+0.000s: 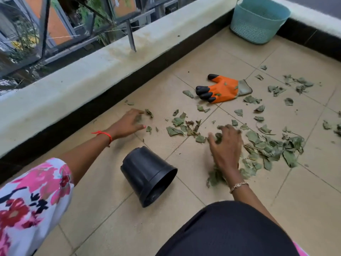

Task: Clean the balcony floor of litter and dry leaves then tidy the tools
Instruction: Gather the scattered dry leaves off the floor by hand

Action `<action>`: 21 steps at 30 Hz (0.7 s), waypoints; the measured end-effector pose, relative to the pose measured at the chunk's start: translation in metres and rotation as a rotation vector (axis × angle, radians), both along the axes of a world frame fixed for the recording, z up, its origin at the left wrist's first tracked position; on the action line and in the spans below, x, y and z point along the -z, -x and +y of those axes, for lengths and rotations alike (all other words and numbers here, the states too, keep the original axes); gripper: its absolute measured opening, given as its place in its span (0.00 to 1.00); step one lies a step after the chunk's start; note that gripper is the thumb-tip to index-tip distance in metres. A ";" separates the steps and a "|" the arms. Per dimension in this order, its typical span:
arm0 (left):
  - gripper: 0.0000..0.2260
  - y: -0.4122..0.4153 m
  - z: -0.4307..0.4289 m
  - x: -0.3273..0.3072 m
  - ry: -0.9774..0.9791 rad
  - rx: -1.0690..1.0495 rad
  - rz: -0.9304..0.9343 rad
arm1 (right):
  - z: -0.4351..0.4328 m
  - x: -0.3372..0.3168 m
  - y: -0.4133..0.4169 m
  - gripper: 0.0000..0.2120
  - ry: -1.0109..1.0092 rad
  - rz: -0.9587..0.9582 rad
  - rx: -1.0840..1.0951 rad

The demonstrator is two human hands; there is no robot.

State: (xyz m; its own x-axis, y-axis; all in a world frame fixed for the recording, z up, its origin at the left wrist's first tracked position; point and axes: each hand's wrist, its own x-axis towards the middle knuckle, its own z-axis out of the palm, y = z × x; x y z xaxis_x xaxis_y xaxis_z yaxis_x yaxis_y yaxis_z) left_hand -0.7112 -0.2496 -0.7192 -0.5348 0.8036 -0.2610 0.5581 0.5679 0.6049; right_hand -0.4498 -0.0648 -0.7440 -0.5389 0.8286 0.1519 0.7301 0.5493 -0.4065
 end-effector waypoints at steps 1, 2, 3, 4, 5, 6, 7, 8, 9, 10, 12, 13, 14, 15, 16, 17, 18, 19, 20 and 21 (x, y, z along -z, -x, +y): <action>0.23 -0.002 -0.001 -0.002 -0.056 0.025 -0.012 | -0.007 0.003 0.012 0.29 0.006 -0.034 -0.108; 0.21 -0.002 -0.003 -0.004 -0.098 0.043 -0.008 | -0.013 0.009 0.021 0.32 0.022 -0.093 -0.221; 0.19 -0.002 -0.004 -0.005 -0.124 0.054 0.008 | -0.017 0.017 0.025 0.35 0.034 -0.159 -0.317; 0.19 0.000 -0.006 -0.004 -0.131 0.052 0.028 | -0.018 0.027 0.027 0.36 0.039 -0.208 -0.383; 0.19 0.002 -0.007 -0.003 -0.130 0.040 0.045 | -0.018 0.034 0.026 0.36 0.030 -0.234 -0.410; 0.19 0.007 -0.009 0.000 -0.121 0.022 0.058 | -0.018 0.039 0.026 0.35 0.023 -0.232 -0.406; 0.20 0.012 -0.011 0.003 -0.105 0.004 0.068 | -0.018 0.041 0.026 0.35 0.023 -0.222 -0.398; 0.22 0.017 -0.014 0.007 -0.080 -0.017 0.077 | -0.020 0.041 0.025 0.35 0.029 -0.215 -0.398; 0.24 0.022 -0.015 0.010 -0.053 -0.039 0.084 | -0.020 0.040 0.026 0.35 0.038 -0.205 -0.398; 0.26 0.027 -0.016 0.014 -0.026 -0.062 0.084 | -0.020 0.041 0.026 0.35 0.042 -0.194 -0.394; 0.29 0.033 -0.012 0.019 0.003 -0.113 0.066 | -0.020 0.041 0.026 0.34 0.056 -0.174 -0.387; 0.30 0.034 -0.008 0.021 0.005 -0.142 0.063 | -0.020 0.040 0.027 0.34 0.059 -0.169 -0.385; 0.30 0.036 -0.004 0.023 0.011 -0.165 0.059 | -0.021 0.041 0.026 0.34 0.060 -0.166 -0.382; 0.30 0.036 0.000 0.025 0.020 -0.175 0.070 | -0.021 0.040 0.026 0.34 0.059 -0.161 -0.382; 0.29 0.036 0.004 0.028 0.025 -0.171 0.090 | -0.021 0.039 0.026 0.34 0.060 -0.155 -0.386; 0.28 0.035 0.006 0.029 0.017 -0.156 0.112 | -0.021 0.039 0.026 0.34 0.060 -0.148 -0.388; 0.28 0.032 0.008 0.030 -0.006 -0.123 0.117 | -0.020 0.039 0.026 0.34 0.058 -0.142 -0.391; 0.27 0.028 0.011 0.031 -0.034 -0.060 0.100 | -0.020 0.039 0.026 0.34 0.056 -0.140 -0.392; 0.27 0.022 0.014 0.032 -0.058 0.032 0.072 | -0.020 0.040 0.026 0.34 0.051 -0.137 -0.394; 0.27 0.014 0.016 0.032 -0.068 0.148 0.042 | -0.021 0.040 0.025 0.34 0.045 -0.132 -0.394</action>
